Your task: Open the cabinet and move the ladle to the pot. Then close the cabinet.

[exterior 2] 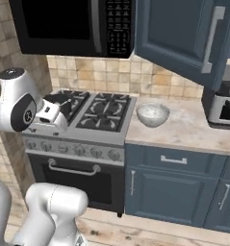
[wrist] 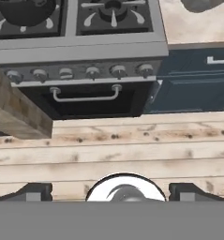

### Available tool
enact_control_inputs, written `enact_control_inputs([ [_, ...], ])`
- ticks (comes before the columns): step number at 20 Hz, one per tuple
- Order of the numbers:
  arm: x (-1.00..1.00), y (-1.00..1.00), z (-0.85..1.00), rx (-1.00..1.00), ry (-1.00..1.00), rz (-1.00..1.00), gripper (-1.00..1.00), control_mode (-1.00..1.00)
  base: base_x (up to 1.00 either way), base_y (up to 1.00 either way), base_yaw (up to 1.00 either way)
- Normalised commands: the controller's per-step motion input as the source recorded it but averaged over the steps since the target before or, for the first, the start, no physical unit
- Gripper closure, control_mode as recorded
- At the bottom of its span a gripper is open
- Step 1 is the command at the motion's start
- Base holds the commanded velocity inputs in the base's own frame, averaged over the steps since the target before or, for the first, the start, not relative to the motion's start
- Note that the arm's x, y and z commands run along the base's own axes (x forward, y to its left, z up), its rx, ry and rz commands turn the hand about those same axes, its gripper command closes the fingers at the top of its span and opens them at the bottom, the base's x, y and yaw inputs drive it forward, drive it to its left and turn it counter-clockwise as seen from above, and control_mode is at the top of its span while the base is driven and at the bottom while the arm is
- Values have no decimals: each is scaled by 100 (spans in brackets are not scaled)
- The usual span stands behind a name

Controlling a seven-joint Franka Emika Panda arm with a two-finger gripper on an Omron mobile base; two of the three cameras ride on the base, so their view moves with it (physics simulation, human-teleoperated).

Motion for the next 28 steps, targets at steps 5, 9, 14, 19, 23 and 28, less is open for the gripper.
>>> enact_control_inputs([
  [5, 0, 0, 0, 0, 0, 0, -100, 100, -41, -100, 0],
  [9, 0, 0, 0, 0, 0, 0, -100, 100, -5, -100, 0],
  [14, 0, 0, 0, 0, 0, 0, -100, 100, 6, -100, 0],
  [19, 0, 0, 0, 0, 0, 0, -100, 100, 9, -100, 0],
  [23, 0, 0, 0, 0, 0, 0, -100, 100, 48, -96, 0],
  [28, 0, 0, 0, 0, 0, 0, -100, 100, 77, -64, 0],
])
